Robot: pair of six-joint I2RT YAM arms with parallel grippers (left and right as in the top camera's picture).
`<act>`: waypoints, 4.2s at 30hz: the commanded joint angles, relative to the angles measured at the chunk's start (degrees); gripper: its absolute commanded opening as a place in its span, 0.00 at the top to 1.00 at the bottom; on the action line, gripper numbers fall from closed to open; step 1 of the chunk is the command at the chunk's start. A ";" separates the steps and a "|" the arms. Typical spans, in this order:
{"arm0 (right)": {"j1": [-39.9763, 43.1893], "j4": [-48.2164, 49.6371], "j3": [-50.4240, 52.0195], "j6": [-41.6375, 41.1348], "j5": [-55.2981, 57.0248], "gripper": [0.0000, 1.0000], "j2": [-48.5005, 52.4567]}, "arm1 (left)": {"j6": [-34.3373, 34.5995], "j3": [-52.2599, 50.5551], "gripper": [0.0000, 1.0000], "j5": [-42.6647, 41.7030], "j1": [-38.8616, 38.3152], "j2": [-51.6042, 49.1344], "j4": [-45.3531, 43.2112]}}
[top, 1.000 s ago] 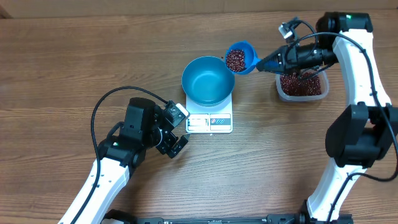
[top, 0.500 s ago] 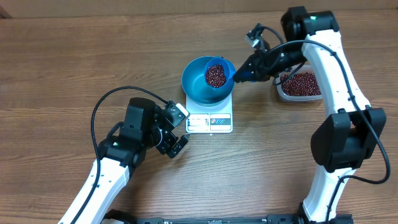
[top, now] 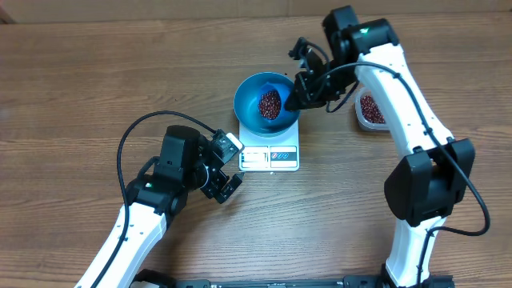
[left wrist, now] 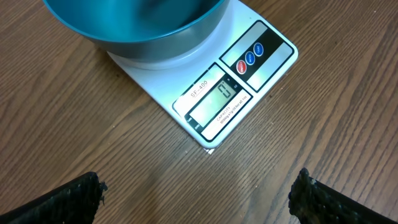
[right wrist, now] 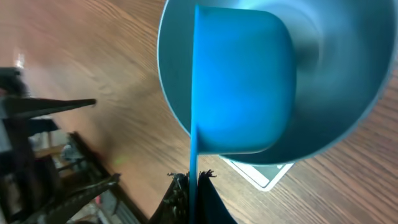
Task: Scoop item into bowl and weigh 150g on scale
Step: 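Tip the scoop with the right gripper to pour beans into the bowl, then move the empty scoop back right into the bean tub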
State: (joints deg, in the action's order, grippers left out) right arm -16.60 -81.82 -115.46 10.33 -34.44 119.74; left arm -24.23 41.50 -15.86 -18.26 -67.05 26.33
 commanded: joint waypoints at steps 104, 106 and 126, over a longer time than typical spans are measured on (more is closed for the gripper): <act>17.11 1.99 11.87 -2.29 42.69 0.96 -16.81 | -1.07 -0.31 0.01 -0.07 0.24 -0.46 -0.02; 17.11 3.96 13.60 -3.48 44.33 0.96 -16.81 | -1.07 -0.31 0.01 -0.07 0.24 -0.46 0.00; 17.11 19.19 25.97 -2.36 51.34 0.96 -16.68 | -1.07 -0.31 0.00 -0.07 0.24 -0.46 0.00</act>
State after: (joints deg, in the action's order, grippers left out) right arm 0.49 -63.44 -91.18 7.73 15.88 103.66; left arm -24.23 41.50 -15.86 -18.26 -67.05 26.33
